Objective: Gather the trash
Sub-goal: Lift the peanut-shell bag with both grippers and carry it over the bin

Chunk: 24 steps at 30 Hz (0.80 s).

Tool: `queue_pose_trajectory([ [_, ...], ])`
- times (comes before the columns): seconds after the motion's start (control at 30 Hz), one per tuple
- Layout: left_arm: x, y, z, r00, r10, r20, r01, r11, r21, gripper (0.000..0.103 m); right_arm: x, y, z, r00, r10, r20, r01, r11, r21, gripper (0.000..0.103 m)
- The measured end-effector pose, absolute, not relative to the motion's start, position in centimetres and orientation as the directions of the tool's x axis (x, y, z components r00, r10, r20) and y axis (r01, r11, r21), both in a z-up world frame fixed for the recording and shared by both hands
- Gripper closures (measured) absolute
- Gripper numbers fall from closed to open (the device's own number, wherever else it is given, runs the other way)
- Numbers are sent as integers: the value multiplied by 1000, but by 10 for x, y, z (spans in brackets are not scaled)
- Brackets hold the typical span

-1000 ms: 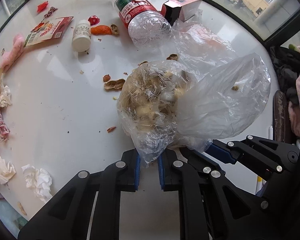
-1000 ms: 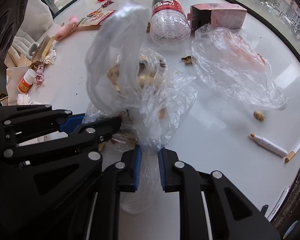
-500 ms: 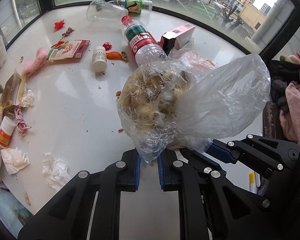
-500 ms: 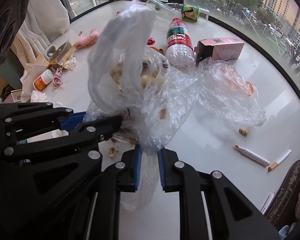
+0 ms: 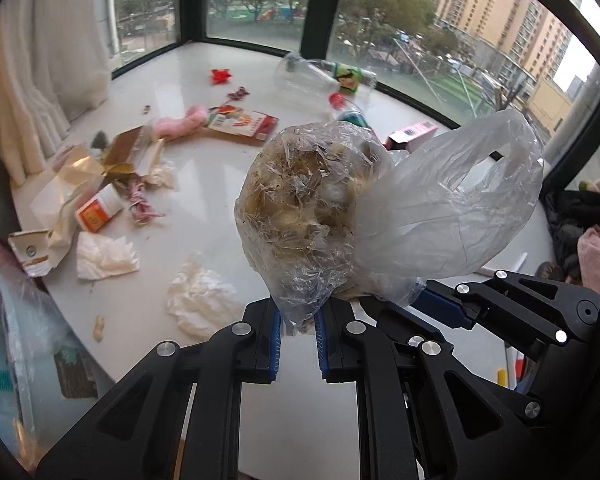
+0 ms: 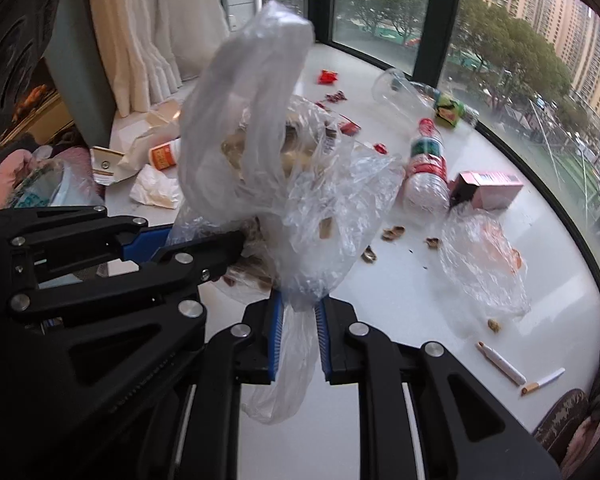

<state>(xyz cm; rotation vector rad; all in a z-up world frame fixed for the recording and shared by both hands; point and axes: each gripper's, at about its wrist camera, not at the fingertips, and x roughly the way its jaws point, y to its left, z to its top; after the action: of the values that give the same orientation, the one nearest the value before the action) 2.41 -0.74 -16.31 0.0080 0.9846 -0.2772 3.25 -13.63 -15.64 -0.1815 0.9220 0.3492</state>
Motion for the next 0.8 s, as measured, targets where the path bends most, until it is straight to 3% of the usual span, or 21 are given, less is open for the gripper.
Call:
queue_pose_trajectory([
  [0.33,-26,109,-134,626,-18,-780,-77,993,-85,92,7,-25,-132,512,410,-755,-649,760,-28,87],
  [0.8,-40,253,-121,644,148,-750,-328,940,-97,92,8,125,-118,421,524,-741,-827,557,-75,87],
])
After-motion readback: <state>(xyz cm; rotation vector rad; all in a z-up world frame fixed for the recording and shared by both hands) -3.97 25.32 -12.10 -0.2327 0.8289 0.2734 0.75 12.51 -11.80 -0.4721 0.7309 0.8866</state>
